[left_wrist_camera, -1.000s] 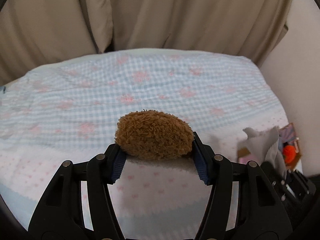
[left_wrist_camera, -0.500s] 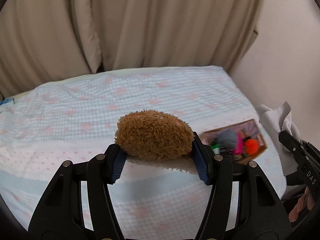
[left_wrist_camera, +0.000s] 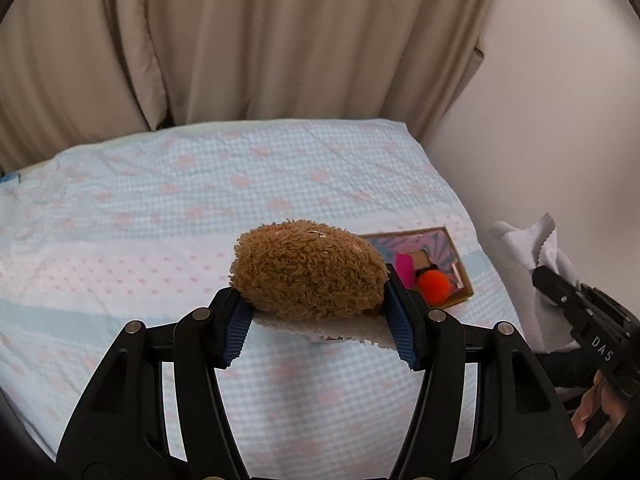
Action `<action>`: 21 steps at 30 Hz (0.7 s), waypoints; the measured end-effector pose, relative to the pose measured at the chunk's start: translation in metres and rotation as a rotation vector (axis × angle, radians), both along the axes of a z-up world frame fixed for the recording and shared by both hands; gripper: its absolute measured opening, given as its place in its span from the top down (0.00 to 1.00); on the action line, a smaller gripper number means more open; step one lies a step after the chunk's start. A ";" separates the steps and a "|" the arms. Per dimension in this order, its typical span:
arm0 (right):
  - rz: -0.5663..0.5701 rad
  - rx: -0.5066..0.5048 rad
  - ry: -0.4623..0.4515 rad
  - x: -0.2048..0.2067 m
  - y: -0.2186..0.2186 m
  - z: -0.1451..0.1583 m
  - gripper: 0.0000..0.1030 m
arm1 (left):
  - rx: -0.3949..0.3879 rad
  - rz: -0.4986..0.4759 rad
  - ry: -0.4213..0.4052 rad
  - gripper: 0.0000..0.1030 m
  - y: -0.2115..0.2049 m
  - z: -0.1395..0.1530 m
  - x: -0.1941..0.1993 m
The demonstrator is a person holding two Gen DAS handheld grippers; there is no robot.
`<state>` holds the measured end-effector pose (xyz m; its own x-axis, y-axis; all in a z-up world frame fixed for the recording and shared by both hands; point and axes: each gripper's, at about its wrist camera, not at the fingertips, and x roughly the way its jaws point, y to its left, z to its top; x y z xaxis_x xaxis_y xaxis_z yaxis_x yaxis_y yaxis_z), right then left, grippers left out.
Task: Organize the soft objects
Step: 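Carry the brown hair clip and white cloth over the pink box with both tools, then open both tools to drop the hair clip and cloth into the box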
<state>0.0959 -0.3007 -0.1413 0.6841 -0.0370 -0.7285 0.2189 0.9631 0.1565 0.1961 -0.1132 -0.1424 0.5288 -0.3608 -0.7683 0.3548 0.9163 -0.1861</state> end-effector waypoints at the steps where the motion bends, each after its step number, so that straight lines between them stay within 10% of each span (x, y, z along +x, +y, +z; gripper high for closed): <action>1: 0.006 0.006 0.008 0.000 -0.008 -0.004 0.87 | 0.002 0.004 0.004 0.45 -0.007 -0.003 -0.001; 21: 0.079 0.224 0.248 0.091 -0.152 -0.159 0.87 | 0.088 0.017 0.240 0.45 -0.164 -0.150 0.067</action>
